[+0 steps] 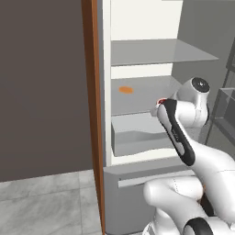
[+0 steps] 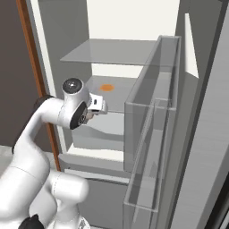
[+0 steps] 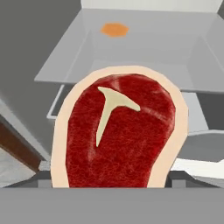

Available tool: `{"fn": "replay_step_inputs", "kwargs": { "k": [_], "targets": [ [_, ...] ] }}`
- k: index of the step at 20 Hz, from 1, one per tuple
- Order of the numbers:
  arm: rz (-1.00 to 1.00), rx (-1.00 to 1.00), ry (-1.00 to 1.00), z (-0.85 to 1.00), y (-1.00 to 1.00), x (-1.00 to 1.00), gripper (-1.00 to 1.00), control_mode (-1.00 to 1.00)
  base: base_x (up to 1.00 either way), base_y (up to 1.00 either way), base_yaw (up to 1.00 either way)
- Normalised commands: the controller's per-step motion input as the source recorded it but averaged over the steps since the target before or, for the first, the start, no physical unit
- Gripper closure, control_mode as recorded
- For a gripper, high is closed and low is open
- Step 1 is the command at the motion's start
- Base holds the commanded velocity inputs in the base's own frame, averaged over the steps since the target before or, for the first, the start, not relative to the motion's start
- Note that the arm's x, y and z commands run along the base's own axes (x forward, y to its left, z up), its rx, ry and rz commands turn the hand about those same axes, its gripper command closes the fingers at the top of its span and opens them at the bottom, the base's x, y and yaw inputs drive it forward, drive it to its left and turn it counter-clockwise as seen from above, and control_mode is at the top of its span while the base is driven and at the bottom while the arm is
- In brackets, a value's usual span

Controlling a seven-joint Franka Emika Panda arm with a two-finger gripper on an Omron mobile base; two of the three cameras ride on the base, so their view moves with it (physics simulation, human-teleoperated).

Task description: Take the steak from the fridge and place it on the digital scale on the counter by the fridge. Wait a few seconds for a reading, then move it to the plate on the dining counter.

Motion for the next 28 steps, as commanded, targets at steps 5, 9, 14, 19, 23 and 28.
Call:
{"fn": "replay_step_inputs", "kwargs": {
  "k": [5,9,14,19,23,28],
  "targets": [
    [0.00,0.00,0.08,0.30,0.01,-0.88,1.00,-1.00,0.00,0.00,0.00],
    [0.00,0.00,0.15,0.28,0.00,-0.69,1.00,-1.00,0.00,0.00,0.00],
    [0.00,0.00,0.13,0.22,0.01,-0.46,1.00,-1.00,0.00,0.00,0.00],
    [0.00,0.00,0.00,0.00,0.00,0.00,1.00,-1.00,0.00,0.00,0.00],
    [0.00,0.00,0.00,0.00,0.00,0.00,1.00,1.00,-0.05,0.00,0.00],
    [0.00,0.00,0.00,0.00,0.00,0.00,1.00,1.00,-0.36,0.19,0.14]
  ]
}}
